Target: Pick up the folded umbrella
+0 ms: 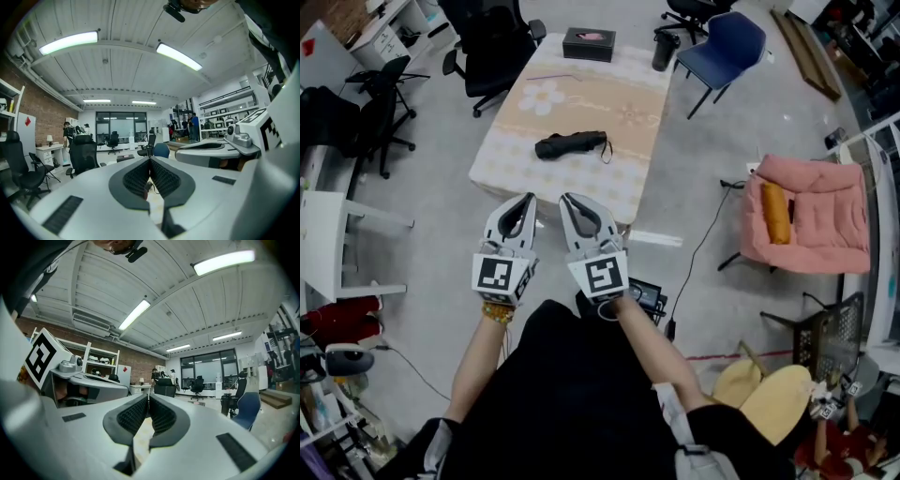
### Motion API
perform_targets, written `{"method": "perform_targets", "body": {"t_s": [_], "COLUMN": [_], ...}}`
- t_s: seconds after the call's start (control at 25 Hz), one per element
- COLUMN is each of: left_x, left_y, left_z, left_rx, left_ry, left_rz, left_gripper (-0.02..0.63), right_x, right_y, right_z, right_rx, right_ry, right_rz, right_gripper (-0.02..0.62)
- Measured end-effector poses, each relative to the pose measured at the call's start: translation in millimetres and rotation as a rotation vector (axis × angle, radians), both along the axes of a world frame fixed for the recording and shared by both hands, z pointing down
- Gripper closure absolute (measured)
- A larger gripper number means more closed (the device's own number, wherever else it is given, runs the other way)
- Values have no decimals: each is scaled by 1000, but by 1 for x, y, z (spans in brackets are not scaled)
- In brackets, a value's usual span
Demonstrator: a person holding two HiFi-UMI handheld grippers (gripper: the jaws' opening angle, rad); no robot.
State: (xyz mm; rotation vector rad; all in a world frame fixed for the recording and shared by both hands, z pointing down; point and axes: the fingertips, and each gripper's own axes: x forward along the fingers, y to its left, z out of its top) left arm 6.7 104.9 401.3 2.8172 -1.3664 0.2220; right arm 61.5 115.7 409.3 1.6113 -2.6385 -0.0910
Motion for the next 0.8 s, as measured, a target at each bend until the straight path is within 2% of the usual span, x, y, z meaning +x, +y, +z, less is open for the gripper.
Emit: {"method": "perform_targets", "body": {"t_s": [0.24, 0.44, 0.6, 0.8], "left_x": [0, -3, -9, -30], "left_y": [-31, -68, -96, -134], "left_z": [20, 33, 35, 29], "left_rx": [-40, -58, -72, -67], "left_ry": [4, 23, 25, 27], "left_rz": [28, 75, 144, 232], "left_gripper": [592, 592, 592, 592], "right_x": [3, -6, -23, -54], "right_y": [-28, -67, -92, -130], "right_z": [18, 15, 32, 29], "right_rx": [-38, -60, -75, -62], "right_ry": [62, 43, 102, 129], "right_rz": [-6, 45, 81, 102], "right_gripper": [578, 578, 577, 578]}}
